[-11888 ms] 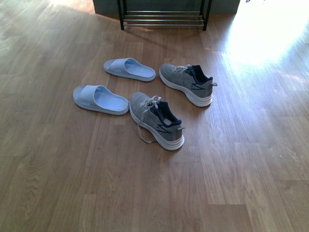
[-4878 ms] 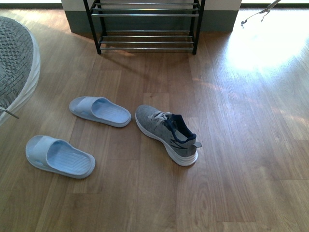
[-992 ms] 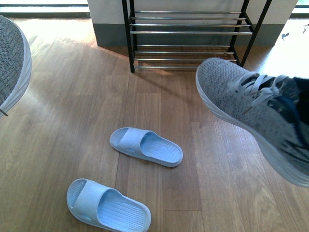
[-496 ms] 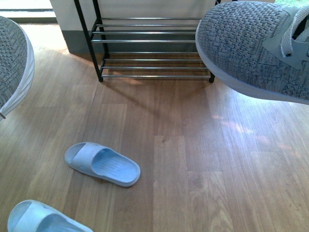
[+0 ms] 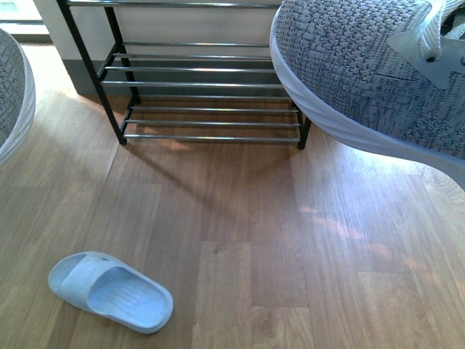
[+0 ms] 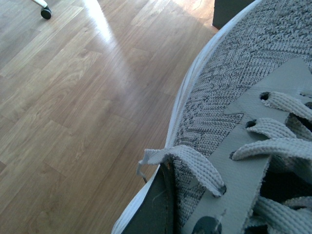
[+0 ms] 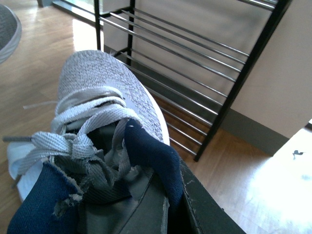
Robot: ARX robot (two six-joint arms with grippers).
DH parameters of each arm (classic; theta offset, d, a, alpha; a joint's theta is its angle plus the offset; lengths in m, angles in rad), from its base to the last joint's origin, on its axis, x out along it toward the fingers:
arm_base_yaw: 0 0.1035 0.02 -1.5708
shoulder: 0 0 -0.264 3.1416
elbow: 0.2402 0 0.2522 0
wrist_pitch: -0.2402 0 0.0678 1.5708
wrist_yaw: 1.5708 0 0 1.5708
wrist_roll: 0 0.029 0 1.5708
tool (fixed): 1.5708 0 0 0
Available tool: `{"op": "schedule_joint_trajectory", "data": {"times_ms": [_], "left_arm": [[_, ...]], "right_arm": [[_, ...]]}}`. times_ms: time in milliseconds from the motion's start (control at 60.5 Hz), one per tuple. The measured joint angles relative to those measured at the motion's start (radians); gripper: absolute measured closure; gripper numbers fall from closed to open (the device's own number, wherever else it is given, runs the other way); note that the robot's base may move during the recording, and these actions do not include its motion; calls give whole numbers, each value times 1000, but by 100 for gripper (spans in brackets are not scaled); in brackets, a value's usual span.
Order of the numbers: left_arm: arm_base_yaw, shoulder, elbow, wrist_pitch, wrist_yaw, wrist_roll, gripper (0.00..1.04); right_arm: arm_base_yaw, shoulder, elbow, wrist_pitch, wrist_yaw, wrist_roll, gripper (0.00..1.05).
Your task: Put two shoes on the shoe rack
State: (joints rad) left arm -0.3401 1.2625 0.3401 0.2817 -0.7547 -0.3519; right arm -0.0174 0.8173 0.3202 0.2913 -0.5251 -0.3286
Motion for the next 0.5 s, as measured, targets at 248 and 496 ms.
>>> {"op": "schedule_joint_trajectory", "data": {"times_ms": [248, 496], "left_arm": [[-10, 0, 0, 0, 27, 0, 103], [-2, 0, 0, 0, -1, 0, 103]], "right_arm": [[-8, 0, 0, 0, 27, -1, 103], [-6, 0, 0, 0, 15, 0, 103]]}}
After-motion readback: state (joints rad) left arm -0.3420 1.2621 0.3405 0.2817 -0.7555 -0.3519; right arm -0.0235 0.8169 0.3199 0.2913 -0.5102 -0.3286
